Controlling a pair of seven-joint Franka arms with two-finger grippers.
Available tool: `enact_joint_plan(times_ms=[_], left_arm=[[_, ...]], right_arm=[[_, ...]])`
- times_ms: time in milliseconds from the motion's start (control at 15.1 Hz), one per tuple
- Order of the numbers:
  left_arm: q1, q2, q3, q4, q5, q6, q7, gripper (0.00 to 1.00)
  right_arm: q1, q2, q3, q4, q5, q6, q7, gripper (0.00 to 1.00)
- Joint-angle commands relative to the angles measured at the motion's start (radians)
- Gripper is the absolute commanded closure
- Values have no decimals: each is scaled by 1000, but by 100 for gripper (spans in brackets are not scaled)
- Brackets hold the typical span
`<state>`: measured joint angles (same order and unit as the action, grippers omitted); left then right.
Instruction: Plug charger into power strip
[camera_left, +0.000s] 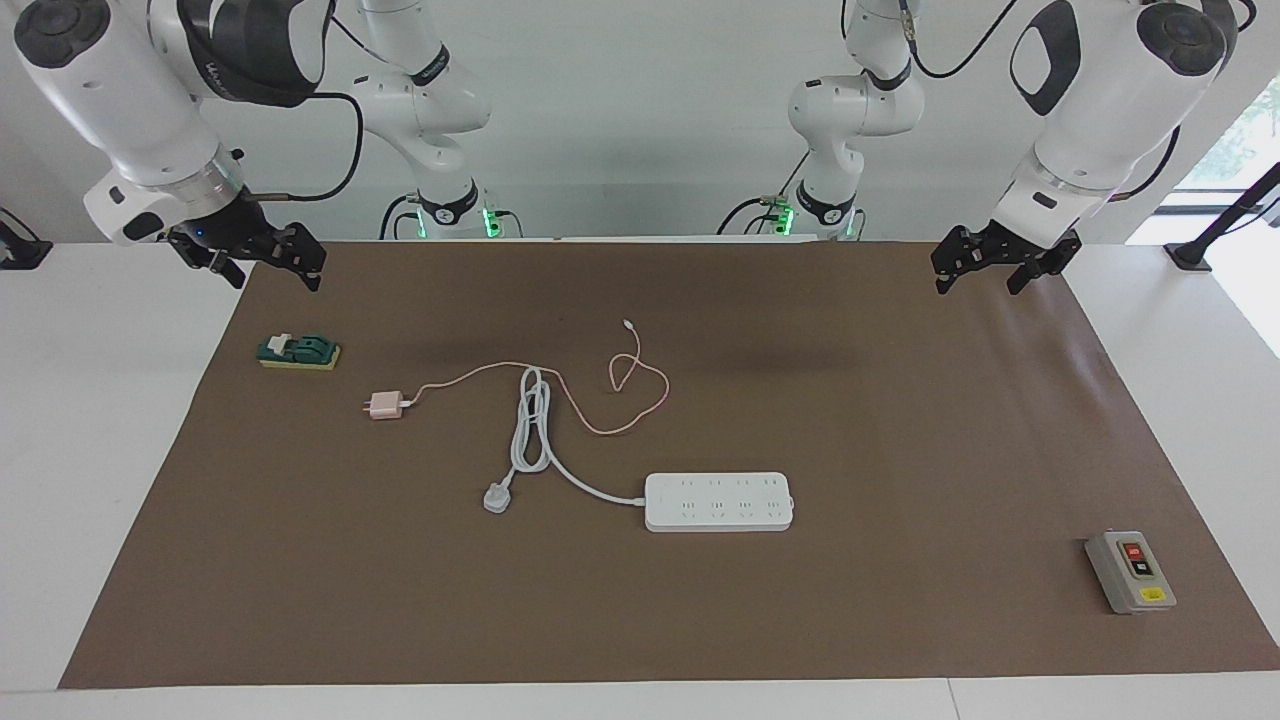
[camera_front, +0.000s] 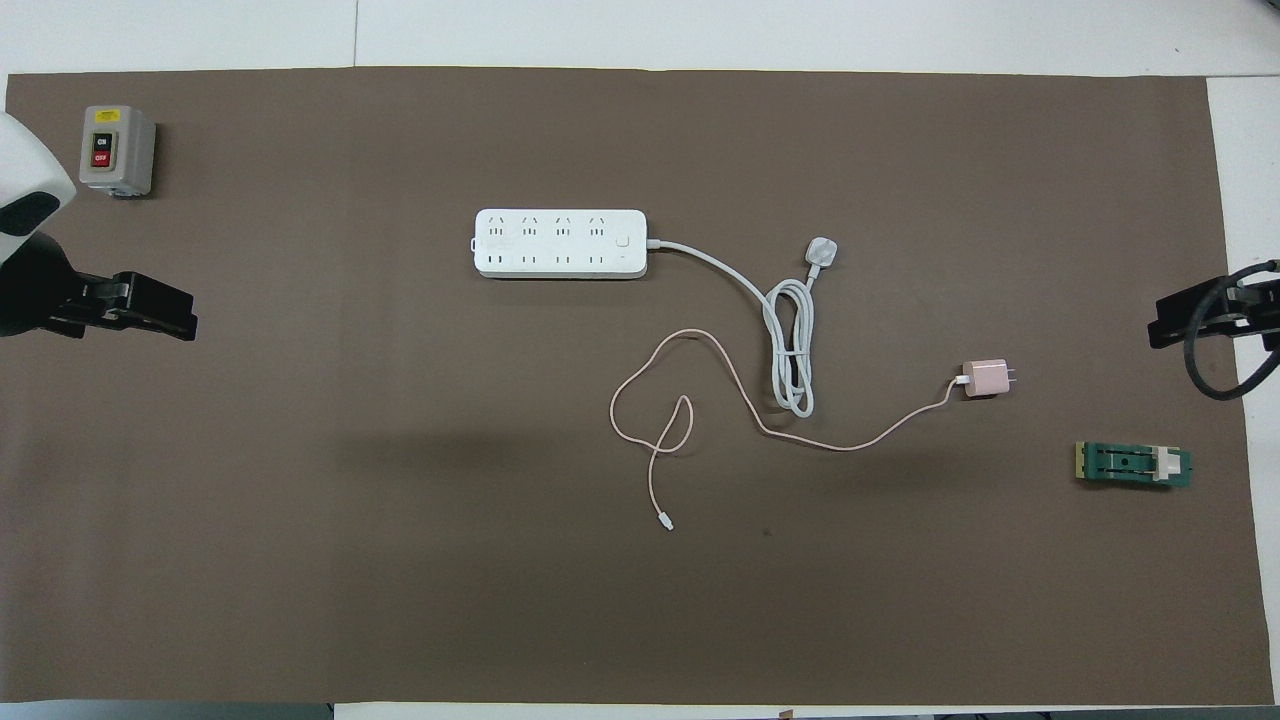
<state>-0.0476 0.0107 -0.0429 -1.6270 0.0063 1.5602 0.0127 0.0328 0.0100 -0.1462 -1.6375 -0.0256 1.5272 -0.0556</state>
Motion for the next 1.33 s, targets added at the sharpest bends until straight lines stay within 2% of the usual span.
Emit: enact_joint_plan(times_ms=[0,199,1262], left_arm=[[-6,15,6,29,-9,-12,4,0],[-1,14,11,30,-49,-11,0,0],[-3,18,14,19,-22,-11,1,0]], right_arm=[[-11,8,10,16,1,-12,-21,0],[-10,8,17,13,0,-12,-21,0],[-25,-5,45,-18,4,-21,-21,0]])
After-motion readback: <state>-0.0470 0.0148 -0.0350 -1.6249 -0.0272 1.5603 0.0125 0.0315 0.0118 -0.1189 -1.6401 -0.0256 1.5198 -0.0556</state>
